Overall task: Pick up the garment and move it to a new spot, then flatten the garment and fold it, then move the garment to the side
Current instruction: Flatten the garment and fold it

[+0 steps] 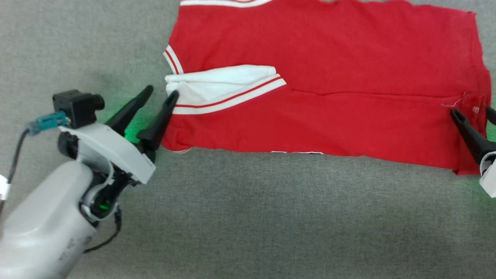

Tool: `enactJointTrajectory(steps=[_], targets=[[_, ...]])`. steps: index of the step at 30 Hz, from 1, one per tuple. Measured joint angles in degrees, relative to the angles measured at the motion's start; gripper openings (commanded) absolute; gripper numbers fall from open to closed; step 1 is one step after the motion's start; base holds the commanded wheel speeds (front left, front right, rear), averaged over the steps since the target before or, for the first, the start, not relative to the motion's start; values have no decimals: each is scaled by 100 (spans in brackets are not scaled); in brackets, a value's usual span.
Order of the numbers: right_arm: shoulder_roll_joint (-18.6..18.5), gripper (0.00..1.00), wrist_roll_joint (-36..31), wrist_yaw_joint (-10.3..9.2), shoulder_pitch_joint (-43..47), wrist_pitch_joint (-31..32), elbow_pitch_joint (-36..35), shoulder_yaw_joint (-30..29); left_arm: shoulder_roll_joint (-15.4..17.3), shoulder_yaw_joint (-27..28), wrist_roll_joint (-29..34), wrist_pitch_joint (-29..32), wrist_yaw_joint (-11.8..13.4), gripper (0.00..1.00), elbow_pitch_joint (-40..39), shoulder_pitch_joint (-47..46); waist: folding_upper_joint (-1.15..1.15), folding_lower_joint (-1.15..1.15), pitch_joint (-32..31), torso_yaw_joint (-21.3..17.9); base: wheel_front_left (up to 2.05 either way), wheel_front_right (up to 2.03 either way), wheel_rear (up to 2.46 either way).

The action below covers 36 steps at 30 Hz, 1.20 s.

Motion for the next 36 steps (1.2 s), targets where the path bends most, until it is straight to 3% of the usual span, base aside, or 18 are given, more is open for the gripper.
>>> enactJointTrajectory(steps=[5,9,13,16,21,31,32,33,34,35,36], targets=[[64,100,-115,0,83,-244,10,-115,471,-125,37,873,341,100,-450,-172,0,0,-325,9,0,0,0],[132,100,-149,0,213,-269,33,-205,896,-321,-224,2276,818,100,-1018,-332,0,0,-617,32,0,0,0],[156,100,-155,0,244,-252,4,-242,1139,-720,-559,3827,1094,100,-1658,-507,0,0,-845,48,0,0,0],[204,100,-155,0,242,-231,-70,-202,1245,-879,-772,4593,1268,100,-1892,-622,0,0,-894,20,0,0,0],[242,100,-146,0,172,-235,-99,-115,1110,-903,-810,4880,1452,100,-1594,-867,0,0,-784,-84,0,0,0],[301,100,-130,0,116,-307,-81,-121,843,-949,-1145,5103,1114,100,-642,-875,0,0,-495,-551,0,0,0],[302,100,-129,0,117,-309,-75,-125,823,-937,-1192,5132,1066,90,-591,-880,0,0,-472,-586,0,0,0],[302,100,-124,0,118,-296,-69,-126,811,-911,-1257,5154,1023,48,-546,-883,0,0,-452,-617,0,0,0],[297,100,-109,0,120,-248,-65,-122,795,-879,-1328,5161,996,28,-506,-882,0,0,-432,-643,0,0,0],[278,100,-105,0,125,-200,-65,-107,789,-856,-1391,5189,975,0,-481,-887,0,0,-413,-663,0,0,0],[230,100,-105,0,129,-107,-64,-67,792,-845,-1413,5196,946,0,-465,-902,0,0,-397,-679,0,0,0]])
